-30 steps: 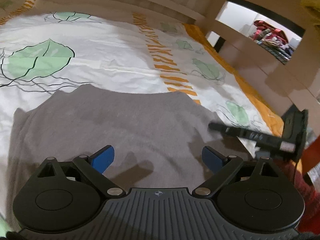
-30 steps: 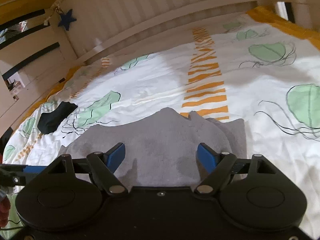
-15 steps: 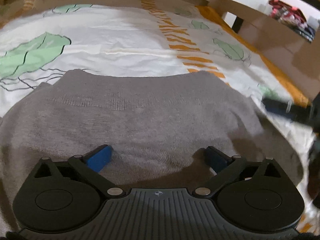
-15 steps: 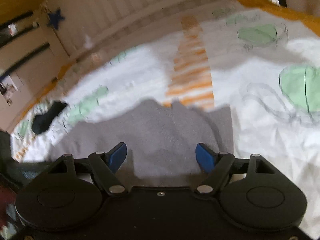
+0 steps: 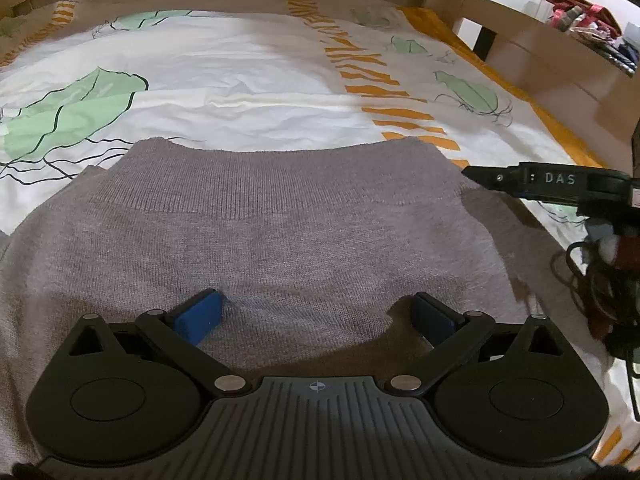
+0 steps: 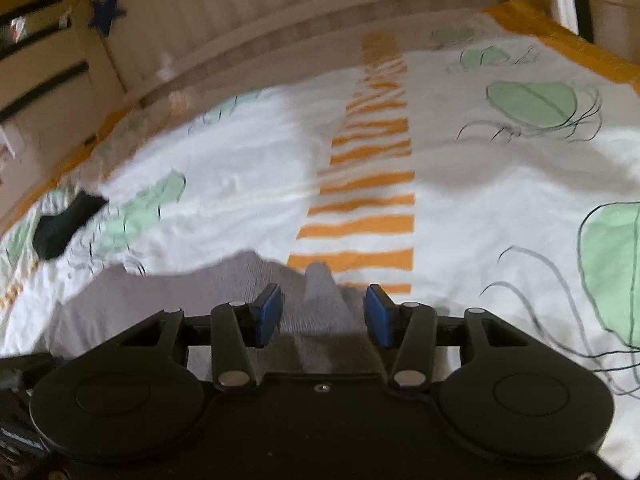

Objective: Fold large clothes
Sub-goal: 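Press the folded sweater flat with both grippers near its ribbed edge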

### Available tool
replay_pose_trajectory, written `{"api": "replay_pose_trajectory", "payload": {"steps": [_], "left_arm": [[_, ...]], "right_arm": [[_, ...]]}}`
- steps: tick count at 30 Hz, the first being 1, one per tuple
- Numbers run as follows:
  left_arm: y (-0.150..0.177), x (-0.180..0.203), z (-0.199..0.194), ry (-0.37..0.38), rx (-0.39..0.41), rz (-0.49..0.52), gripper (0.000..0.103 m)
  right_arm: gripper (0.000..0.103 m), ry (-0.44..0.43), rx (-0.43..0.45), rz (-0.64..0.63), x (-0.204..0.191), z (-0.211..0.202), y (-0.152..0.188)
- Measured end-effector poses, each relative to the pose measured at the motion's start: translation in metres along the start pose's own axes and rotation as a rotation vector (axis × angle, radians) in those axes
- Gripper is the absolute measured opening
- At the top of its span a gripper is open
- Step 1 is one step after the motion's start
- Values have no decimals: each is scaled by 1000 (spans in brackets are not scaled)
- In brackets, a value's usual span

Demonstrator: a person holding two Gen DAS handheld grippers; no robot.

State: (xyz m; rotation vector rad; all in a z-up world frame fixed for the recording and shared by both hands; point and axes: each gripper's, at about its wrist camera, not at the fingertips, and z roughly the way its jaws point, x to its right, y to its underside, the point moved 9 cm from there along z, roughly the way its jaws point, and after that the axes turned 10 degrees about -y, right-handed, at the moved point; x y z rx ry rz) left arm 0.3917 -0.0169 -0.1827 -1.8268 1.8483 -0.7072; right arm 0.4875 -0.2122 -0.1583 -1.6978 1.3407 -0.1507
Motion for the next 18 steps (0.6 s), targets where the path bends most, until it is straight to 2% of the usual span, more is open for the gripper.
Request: {"api": "replay_pose_trajectory", "payload": {"steps": [3, 5, 7, 9, 13, 15, 18], "left_arm": [[0, 0, 0, -1, 0, -1, 102], [0, 0, 0, -2, 2, -1, 102], [0, 0, 0, -2, 3, -2, 102], [-1, 1, 0, -2, 1, -1, 102], [-1, 1, 0, -1, 0, -2, 102], [-1, 0, 0, -3, 0, -1, 102], [-1, 0, 1, -3, -1, 1, 102]], "right_arm": [[53, -7, -2, 16, 1, 0, 3], [44, -27, -3, 21, -1, 1, 2], [25, -36, 1, 8, -6, 0, 2], [14, -24, 7, -12, -12, -4, -1], [13, 38, 81, -10, -7, -19, -15], [13, 73, 48, 33, 9, -14, -10], [16, 63, 24, 73, 19, -8, 3]]}}
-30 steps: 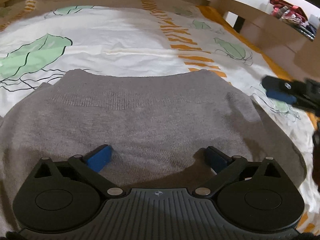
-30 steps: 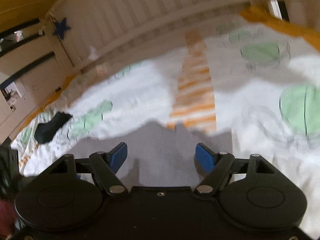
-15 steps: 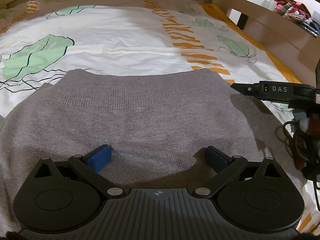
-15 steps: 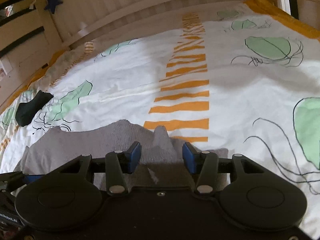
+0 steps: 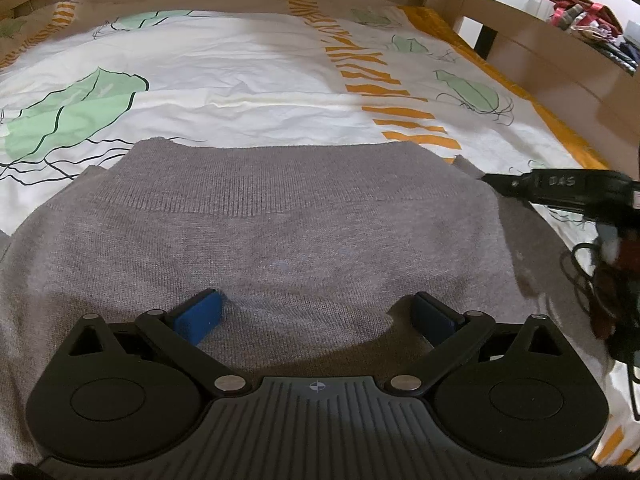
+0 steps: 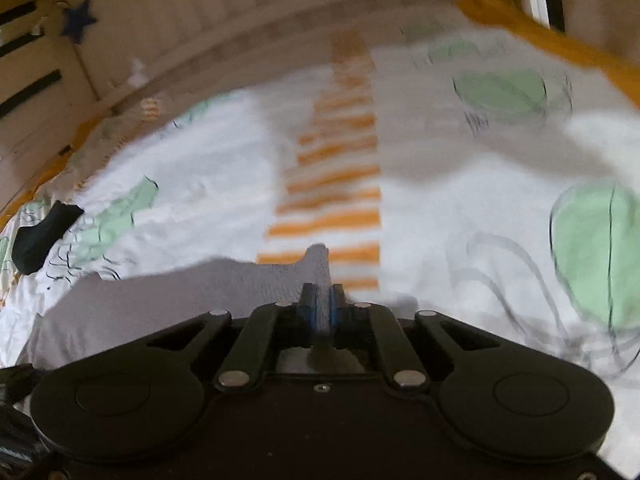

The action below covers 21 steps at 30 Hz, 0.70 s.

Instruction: Fold large clothes

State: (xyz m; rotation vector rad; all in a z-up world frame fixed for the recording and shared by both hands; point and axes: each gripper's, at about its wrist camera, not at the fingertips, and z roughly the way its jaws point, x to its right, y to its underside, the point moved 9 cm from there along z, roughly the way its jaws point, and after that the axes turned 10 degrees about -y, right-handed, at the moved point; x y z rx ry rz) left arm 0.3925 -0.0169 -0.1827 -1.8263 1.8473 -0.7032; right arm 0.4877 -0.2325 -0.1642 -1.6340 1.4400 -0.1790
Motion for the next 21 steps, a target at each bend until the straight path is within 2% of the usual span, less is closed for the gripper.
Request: {"api": "replay_pose_trajectory", "payload": {"steps": [1, 2, 3, 4, 5, 6, 9, 14, 17, 19, 21], "left_arm": [[0, 0, 0, 1, -1, 0, 102], [0, 0, 0, 2, -3, 1, 102], [0, 0, 0, 3, -4, 1, 102], [0, 0, 0, 3, -4, 1, 102], [0, 0, 0, 3, -3, 1, 102], [0, 0, 0, 3, -2, 2, 102], [0, -1, 0, 2, -4, 2, 102], [0, -1, 0, 4, -9, 3, 102], [-1, 0, 0, 6, -11, 4, 102], [-1, 0, 0, 5, -12, 3, 102], [-1, 0, 1, 5, -14, 3, 102]], "right_arm": [[25, -16, 15, 16, -1, -4, -1], [27, -33, 30, 44, -1, -10, -3], [33, -57, 41, 74, -2, -17, -4], [52, -93, 58, 108, -2, -28, -6], [61, -116, 74, 134, -2, -38, -7], [78, -137, 86, 159, -1, -47, -6], [81, -179, 63, 242, 5, -66, 8], [81, -176, -43, 383, 21, -81, 51], [84, -194, -60, 418, 22, -83, 61], [96, -216, -69, 416, 19, -78, 59], [101, -269, -90, 417, 13, -65, 59]]}}
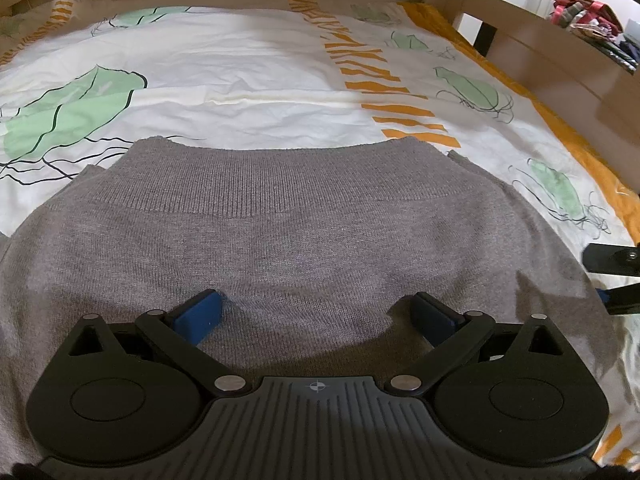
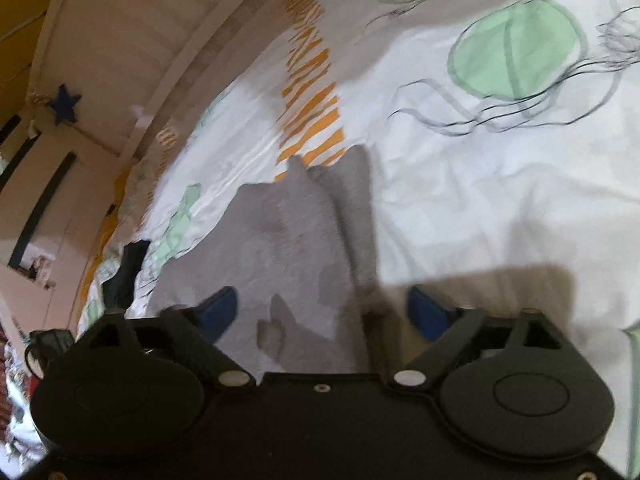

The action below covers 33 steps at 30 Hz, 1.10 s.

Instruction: Fold large clothes

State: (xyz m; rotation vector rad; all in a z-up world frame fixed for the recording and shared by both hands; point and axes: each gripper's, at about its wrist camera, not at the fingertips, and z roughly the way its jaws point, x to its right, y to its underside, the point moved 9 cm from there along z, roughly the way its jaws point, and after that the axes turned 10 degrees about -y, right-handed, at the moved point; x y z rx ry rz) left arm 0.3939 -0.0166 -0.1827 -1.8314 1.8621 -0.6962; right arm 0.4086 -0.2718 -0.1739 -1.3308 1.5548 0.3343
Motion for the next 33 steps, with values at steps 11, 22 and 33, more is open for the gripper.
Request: {"api": "replay_pose_trajectory", "payload": {"steps": [11, 22, 33], "left_arm": [[-1, 2, 1, -11, -4, 6, 103], [-27, -25, -15, 67, -15, -249, 38], [-18, -13, 13, 42, 18, -265, 15]], "right_arm": [[103, -223, -9, 3, -17, 57, -8], [102, -233, -31, 9, -18, 43, -4], [42, -163, -6, 92, 8, 28, -4]]}}
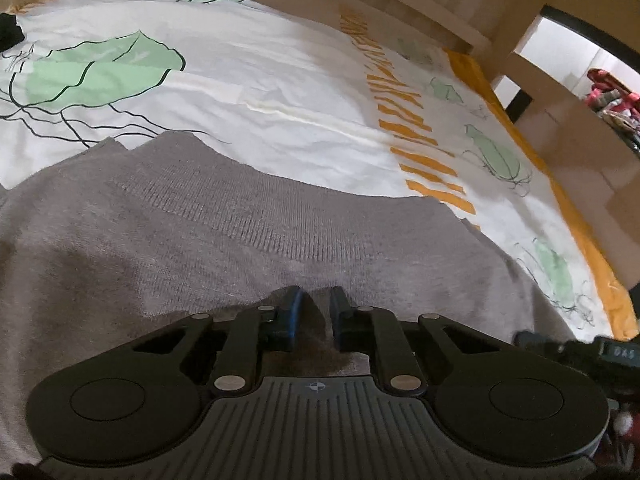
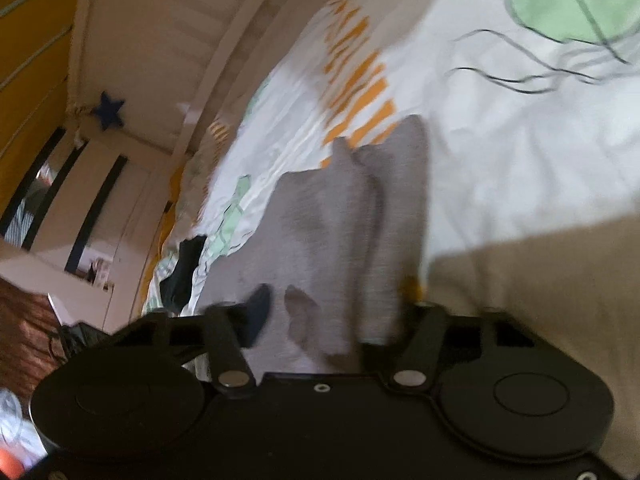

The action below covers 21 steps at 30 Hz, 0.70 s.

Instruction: Fold large clothes

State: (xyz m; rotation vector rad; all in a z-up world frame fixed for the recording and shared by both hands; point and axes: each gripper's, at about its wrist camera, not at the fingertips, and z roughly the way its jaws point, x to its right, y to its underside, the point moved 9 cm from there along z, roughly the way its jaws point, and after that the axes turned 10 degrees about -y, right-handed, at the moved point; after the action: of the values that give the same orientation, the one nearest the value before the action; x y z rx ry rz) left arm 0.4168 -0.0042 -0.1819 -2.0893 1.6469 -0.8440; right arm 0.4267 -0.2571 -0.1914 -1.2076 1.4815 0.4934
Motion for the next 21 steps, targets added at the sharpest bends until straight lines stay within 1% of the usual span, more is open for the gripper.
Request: {"api": "replay_pose_trajectory", "payload": {"steps": [1, 4, 7, 8, 10, 11, 13, 15, 17, 19, 21], "left_arm": [[0, 0, 1, 0, 1, -4, 15], [-2, 2, 1, -13, -6, 19, 15], [-5, 4, -9, -24, -14, 52, 15], [-5, 3, -16, -17, -15, 53, 15], [3, 7, -34, 31, -10, 67, 15], [7, 8, -43, 44, -2, 79, 15], [18, 9, -54, 46, 10, 107, 15], [30, 3, -51, 22, 0, 123, 15], [40, -1, -36, 25, -37, 126, 16], [39, 0, -29, 37, -24, 145, 15], [34, 0, -29, 51, -48, 122, 15]], "right_arm": [[37, 6, 3, 4, 2, -1, 0], [35, 4, 4, -32, -5, 0, 1], [34, -49, 23, -33, -16, -2, 1], [34, -56, 29, -36, -19, -4, 1], [34, -49, 36, -66, -29, -6, 1], [34, -53, 40, -75, -35, -7, 2], [34, -67, 47, -90, -46, -8, 3], [34, -61, 53, -116, -59, -8, 4], [34, -48, 55, -139, -69, -7, 6], [34, -34, 52, -148, -77, -5, 7], [34, -6, 48, -157, -86, -3, 8]]}}
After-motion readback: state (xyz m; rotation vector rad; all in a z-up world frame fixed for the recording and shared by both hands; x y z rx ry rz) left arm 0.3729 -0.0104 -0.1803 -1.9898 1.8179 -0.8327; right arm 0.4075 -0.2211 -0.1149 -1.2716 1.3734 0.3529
